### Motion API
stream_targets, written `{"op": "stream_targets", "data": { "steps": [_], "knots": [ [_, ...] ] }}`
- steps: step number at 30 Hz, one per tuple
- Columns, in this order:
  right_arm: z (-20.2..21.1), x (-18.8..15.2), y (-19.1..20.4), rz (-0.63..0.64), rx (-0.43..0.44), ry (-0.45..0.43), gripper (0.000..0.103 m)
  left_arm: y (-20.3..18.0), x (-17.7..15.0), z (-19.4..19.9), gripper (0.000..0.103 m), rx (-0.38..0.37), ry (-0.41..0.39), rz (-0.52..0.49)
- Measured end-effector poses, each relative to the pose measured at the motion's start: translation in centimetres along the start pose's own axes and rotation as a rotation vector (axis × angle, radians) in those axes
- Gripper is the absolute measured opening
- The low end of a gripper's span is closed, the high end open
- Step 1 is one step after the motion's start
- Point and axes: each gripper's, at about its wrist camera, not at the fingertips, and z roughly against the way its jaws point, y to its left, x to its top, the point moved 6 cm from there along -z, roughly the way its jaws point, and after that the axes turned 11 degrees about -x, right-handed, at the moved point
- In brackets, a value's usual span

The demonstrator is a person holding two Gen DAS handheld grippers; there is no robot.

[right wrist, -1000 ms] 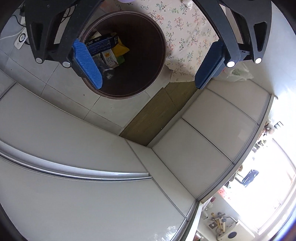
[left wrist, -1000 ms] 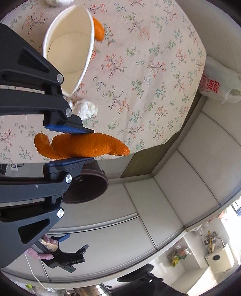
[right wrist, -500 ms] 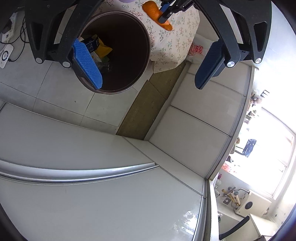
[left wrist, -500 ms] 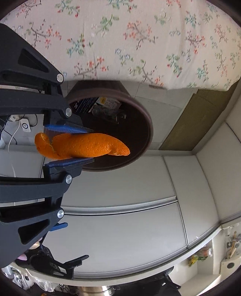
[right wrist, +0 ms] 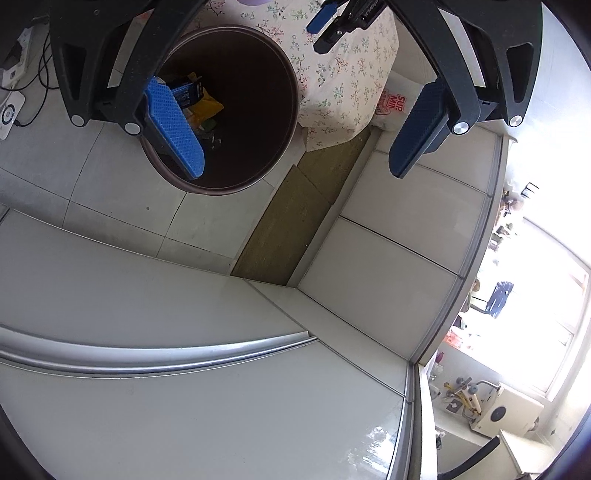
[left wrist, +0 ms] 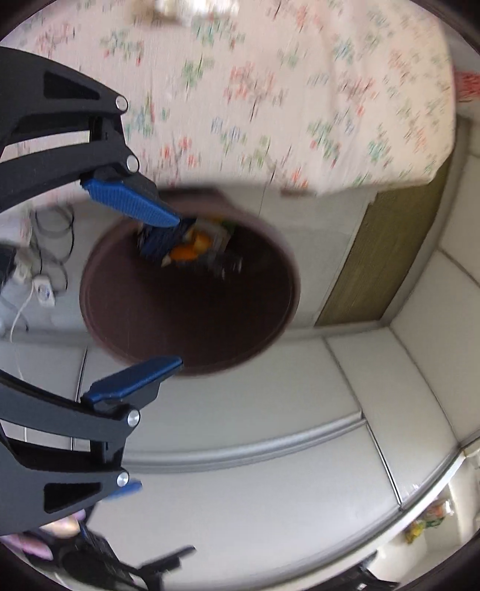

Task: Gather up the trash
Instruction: 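Carry the bottle and peel over the brown bin and open both tools, then move both tools back over the table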

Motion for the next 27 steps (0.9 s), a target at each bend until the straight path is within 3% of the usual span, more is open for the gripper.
{"op": "stream_targets", "data": {
  "steps": [6,11,17,20,27],
  "knots": [
    [-0.4,-1.5,2.2,0.116,-0.064,-0.013,0.096,2.1,-0.6,4.7,0.079,0.188,-0.078,-0.115],
    [-0.6,-3.8,4.8,0.251,-0.097,-0.014,0.096,3.5,0.0,8.2,0.08,0.289,-0.143,-0.171],
    [-0.3,-7.4,8.5,0.474,-0.162,-0.081,0.096,4.9,-0.2,14.2,0.081,0.391,-0.271,-0.244],
    [0.8,-9.2,10.4,0.601,-0.201,-0.166,0.096,5.4,-0.7,17.9,0.081,0.444,-0.359,-0.279],
    [8.8,-13.1,14.1,0.72,-0.159,-0.606,0.096,8.1,-2.5,27.8,0.09,0.572,-0.592,-0.336]
  ]
}}
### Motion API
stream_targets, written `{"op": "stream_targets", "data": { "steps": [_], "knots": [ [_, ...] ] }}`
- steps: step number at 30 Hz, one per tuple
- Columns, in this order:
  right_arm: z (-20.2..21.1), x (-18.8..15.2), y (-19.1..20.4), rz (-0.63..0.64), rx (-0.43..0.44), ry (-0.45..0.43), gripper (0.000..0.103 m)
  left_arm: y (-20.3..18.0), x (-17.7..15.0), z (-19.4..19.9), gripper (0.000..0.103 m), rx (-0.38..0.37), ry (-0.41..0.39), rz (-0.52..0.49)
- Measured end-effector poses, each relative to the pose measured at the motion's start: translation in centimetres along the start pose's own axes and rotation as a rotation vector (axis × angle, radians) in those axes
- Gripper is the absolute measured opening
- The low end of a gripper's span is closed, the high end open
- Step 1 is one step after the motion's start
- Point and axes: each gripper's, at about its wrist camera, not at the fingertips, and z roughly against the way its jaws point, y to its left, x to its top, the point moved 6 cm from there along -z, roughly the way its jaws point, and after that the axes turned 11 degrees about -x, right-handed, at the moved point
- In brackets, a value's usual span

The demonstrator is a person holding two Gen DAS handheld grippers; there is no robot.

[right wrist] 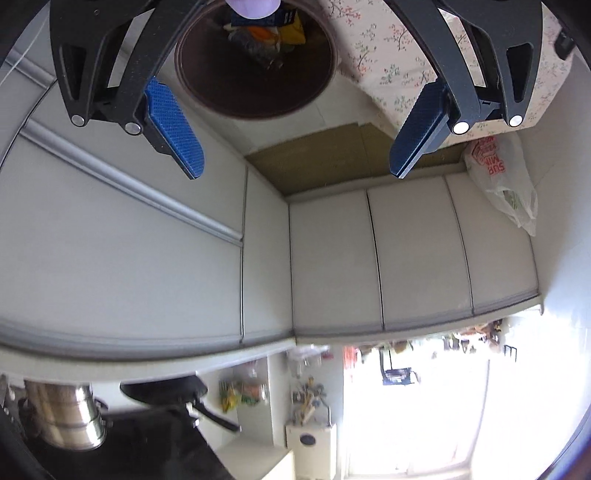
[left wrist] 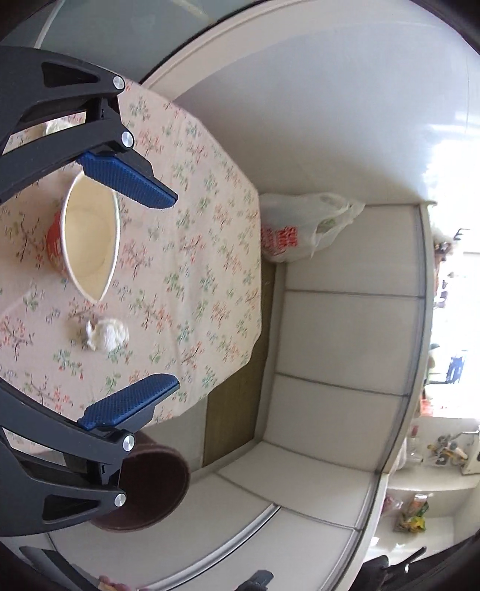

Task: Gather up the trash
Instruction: 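Move both tools back over the table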

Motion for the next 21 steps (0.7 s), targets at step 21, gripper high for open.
{"op": "stream_targets", "data": {
  "steps": [21],
  "knots": [
    [3.6,-11.2,13.9,0.331,0.438,0.339,0.096,23.2,-15.4,-3.6,0.095,-0.057,0.47,0.986]
  ]
}}
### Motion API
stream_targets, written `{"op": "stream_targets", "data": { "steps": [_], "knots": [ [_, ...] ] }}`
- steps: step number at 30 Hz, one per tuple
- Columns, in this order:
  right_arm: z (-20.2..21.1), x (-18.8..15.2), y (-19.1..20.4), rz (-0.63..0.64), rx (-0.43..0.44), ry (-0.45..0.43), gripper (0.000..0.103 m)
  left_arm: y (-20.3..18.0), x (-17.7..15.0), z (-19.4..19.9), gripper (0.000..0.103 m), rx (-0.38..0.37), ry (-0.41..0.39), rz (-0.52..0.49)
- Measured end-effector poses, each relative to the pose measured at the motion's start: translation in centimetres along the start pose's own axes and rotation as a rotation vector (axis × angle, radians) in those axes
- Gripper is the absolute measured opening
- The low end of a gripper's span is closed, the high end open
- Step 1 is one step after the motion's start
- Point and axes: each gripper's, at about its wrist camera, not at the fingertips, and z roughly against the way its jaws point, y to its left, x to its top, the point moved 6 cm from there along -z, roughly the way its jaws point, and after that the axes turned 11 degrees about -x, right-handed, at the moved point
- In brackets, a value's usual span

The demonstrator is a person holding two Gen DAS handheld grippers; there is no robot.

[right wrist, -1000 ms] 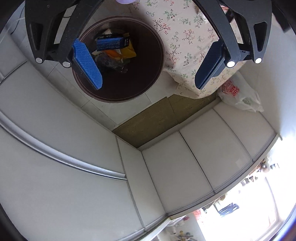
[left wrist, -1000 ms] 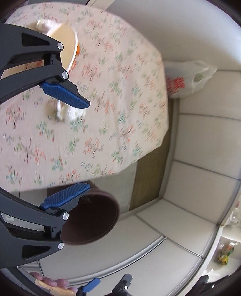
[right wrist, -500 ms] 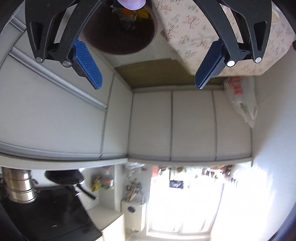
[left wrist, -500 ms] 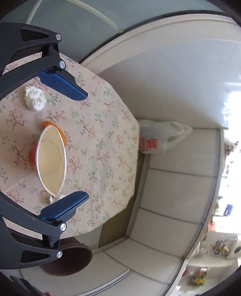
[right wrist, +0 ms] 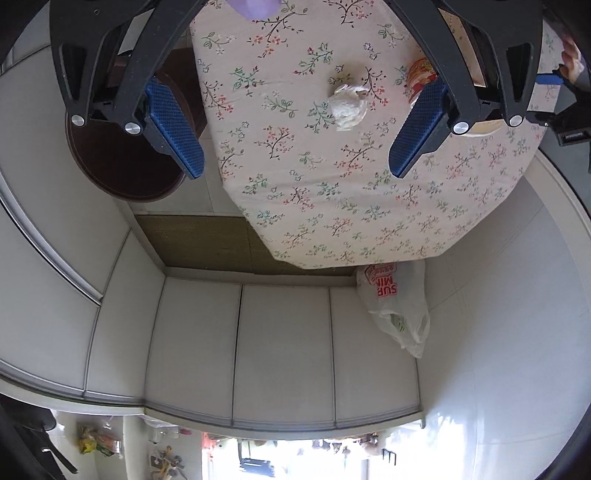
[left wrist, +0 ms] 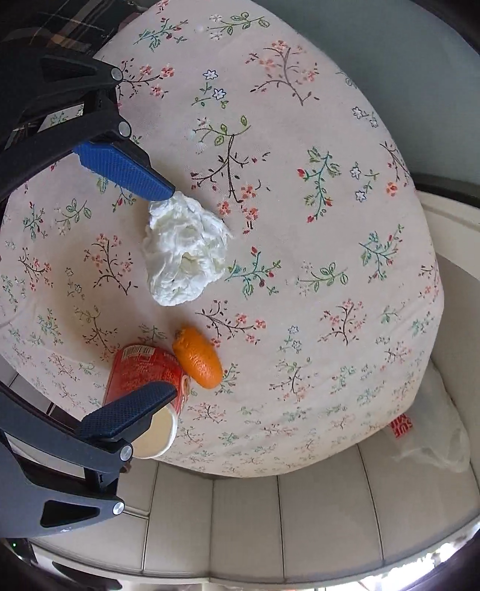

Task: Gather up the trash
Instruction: 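Move both tools back over the table, then grasp the white tissue with the left tool, then grasp the rim of the red-and-white paper cup with the right tool while the left tool holds the tissue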

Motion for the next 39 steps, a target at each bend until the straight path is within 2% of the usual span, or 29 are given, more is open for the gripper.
{"op": "stream_targets", "data": {
  "steps": [5,11,13,14,15,18,21,25,28,35,39],
  "knots": [
    [-0.7,-1.1,2.0,0.081,0.008,0.039,0.096,1.1,0.0,-1.3,0.095,0.044,-0.004,0.009],
    [-1.5,-1.8,2.6,0.129,0.026,0.08,0.096,2.3,0.4,-2.9,0.094,0.093,0.0,0.023],
    [-2.0,-2.2,2.7,0.146,0.033,0.098,0.096,2.2,0.1,-3.4,0.084,0.104,0.013,0.005],
    [-2.2,-2.4,2.7,0.151,0.032,0.108,0.096,1.9,0.0,-3.5,0.083,0.119,0.008,-0.014],
    [-2.3,-2.5,2.8,0.157,0.031,0.115,0.096,1.7,0.0,-3.4,0.074,0.116,0.001,-0.033],
    [-2.6,-3.0,3.2,0.181,0.039,0.132,0.096,0.7,-0.2,-3.7,0.039,0.079,0.026,-0.077],
    [-2.4,-3.3,3.9,0.203,0.058,0.137,0.096,0.2,-0.5,-4.3,0.033,0.075,0.046,-0.108],
    [-1.9,-3.5,5.2,0.232,0.126,0.14,0.096,-0.4,-0.3,-3.7,0.03,0.061,0.023,-0.141],
    [-0.9,-3.6,6.8,0.283,0.227,0.124,0.096,-1.3,0.2,-2.0,0.03,0.048,-0.032,-0.17],
    [2.3,-5.6,13.6,0.546,0.41,0.043,0.096,-4.5,1.3,3.4,0.03,0.03,-0.207,-0.3],
    [2.6,-6.9,17.3,0.678,0.428,0.024,0.095,-5.3,1.3,5.1,0.03,-0.003,-0.236,-0.326]
  ]
}}
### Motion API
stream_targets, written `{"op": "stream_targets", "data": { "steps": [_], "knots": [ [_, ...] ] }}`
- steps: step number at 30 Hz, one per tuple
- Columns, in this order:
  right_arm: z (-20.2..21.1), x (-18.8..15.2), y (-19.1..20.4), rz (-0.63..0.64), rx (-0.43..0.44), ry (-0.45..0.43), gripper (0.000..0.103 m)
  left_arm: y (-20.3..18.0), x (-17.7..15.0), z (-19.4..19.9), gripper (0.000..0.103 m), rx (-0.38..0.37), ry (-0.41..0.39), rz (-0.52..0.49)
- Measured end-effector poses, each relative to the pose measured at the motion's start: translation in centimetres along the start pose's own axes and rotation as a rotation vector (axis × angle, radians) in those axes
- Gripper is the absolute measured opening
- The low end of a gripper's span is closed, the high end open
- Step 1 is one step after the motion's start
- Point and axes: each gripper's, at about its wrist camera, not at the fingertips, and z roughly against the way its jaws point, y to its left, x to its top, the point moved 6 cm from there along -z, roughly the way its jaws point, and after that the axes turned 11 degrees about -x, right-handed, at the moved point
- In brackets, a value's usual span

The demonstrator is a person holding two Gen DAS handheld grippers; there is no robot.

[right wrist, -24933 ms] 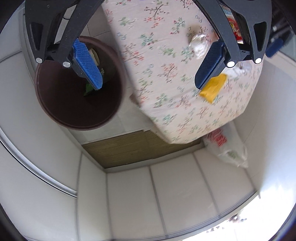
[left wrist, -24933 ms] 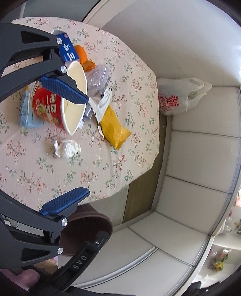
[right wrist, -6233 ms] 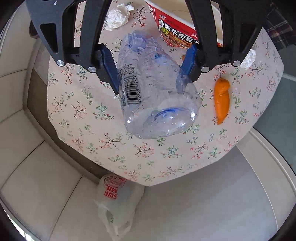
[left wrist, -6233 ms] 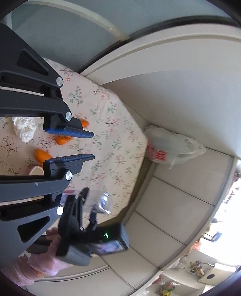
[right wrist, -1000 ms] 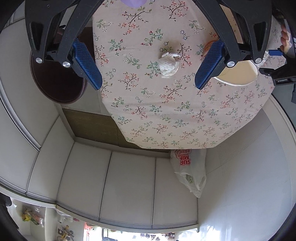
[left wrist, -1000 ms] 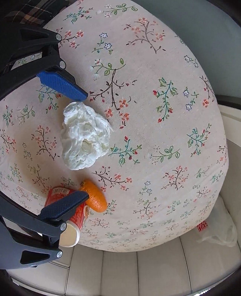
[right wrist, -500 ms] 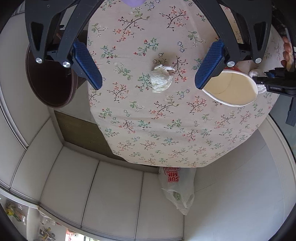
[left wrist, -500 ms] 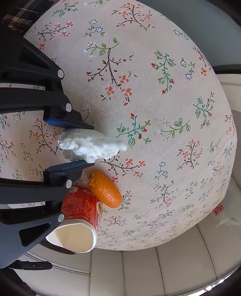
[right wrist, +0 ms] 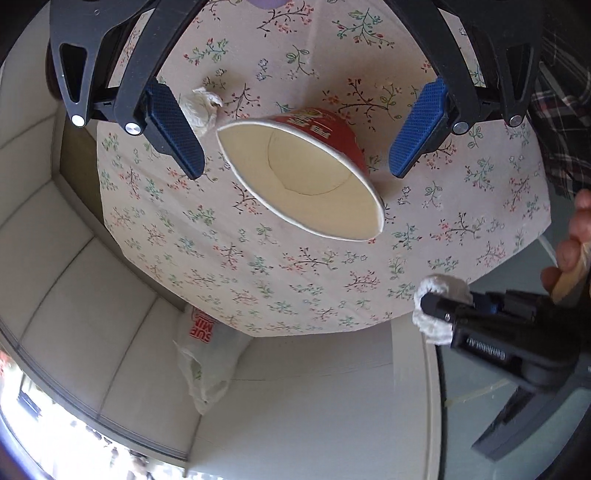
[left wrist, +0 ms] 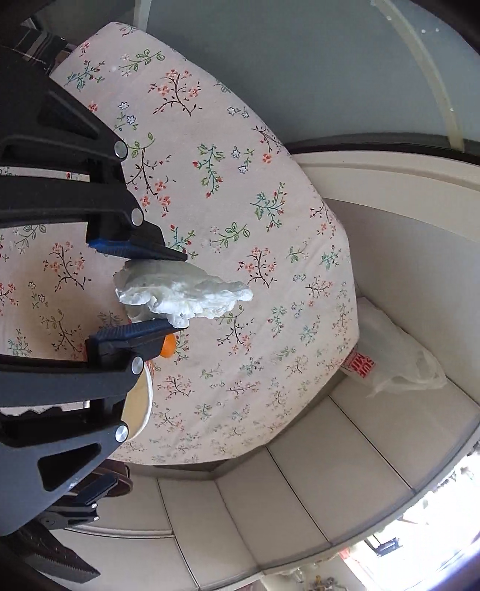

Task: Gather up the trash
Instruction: 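Grasp the rim of the red-and-white paper cup with the right tool while the left tool holds the tissue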

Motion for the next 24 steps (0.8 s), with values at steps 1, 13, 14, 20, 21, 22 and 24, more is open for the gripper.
{"op": "stream_targets", "data": {
  "steps": [1,13,14,20,21,22,24],
  "knots": [
    [-0.4,0.2,0.5,0.017,0.008,0.007,0.093,0.0,0.1,0.1,0.03,-0.008,0.0,0.003],
    [-4.8,-0.5,5.0,0.14,0.08,0.13,0.016,1.0,0.2,0.5,0.03,-0.04,0.019,0.047],
    [-4.8,-0.6,5.1,0.133,0.086,0.133,0.013,1.0,0.2,0.5,0.03,-0.044,0.021,0.047],
    [-4.2,0.2,4.0,0.045,0.114,0.114,0.004,0.7,0.2,0.4,0.03,-0.057,0.023,0.039],
    [-4.0,0.3,3.6,0.028,0.12,0.11,0.004,0.7,0.2,0.4,0.03,-0.057,0.022,0.035],
    [-3.8,0.4,3.4,0.012,0.126,0.106,0.004,0.6,0.2,0.4,0.03,-0.056,0.02,0.03],
    [-3.5,0.6,2.8,-0.018,0.136,0.098,0.004,0.5,0.1,0.5,0.03,-0.052,0.014,0.019]
  ]
}}
